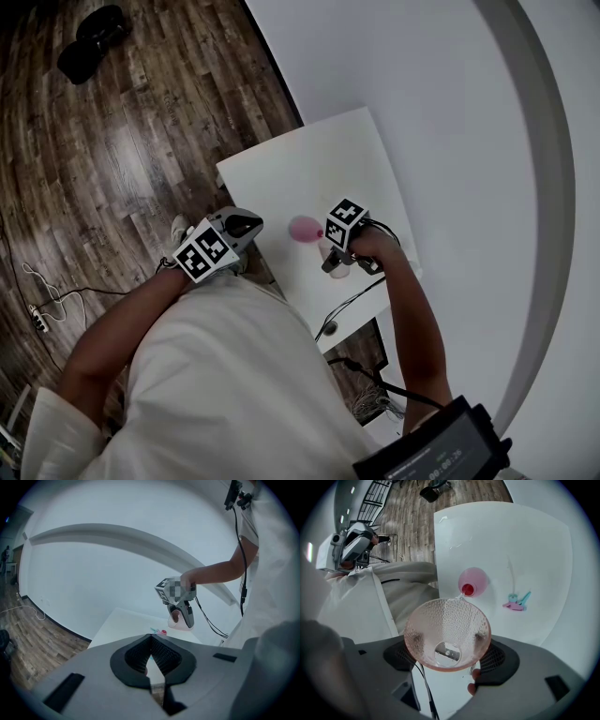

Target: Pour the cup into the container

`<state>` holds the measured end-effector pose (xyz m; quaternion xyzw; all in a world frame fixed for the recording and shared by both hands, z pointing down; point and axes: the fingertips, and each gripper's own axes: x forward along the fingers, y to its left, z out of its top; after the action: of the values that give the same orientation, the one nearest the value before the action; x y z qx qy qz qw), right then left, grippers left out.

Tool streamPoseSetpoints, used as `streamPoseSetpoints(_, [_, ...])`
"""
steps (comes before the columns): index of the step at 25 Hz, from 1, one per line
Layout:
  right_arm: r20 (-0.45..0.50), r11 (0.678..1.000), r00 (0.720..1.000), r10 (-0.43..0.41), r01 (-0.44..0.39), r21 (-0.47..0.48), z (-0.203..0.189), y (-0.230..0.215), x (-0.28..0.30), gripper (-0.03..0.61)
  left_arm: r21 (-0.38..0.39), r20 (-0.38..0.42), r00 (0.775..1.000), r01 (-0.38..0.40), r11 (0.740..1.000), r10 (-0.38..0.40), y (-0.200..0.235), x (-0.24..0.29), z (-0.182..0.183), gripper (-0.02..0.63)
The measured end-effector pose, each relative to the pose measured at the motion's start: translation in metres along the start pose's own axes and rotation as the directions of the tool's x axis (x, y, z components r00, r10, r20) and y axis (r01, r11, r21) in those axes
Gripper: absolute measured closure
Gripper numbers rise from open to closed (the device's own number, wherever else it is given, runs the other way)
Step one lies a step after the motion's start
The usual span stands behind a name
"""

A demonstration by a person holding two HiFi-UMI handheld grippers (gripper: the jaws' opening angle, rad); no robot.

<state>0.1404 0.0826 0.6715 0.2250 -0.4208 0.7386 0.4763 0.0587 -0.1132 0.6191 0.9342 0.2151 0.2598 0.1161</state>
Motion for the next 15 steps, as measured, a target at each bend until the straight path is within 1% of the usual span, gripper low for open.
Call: streamPoseSetpoints(15, [-0.013,1.0,1.0,0.003,-0.003,-0.003,0.001,0.0004,-0.0019,0.213,-0.003,-0.001,1.0,0.003,1.0,-0.003,-0.0008,0.0006,-0.0001,0.603])
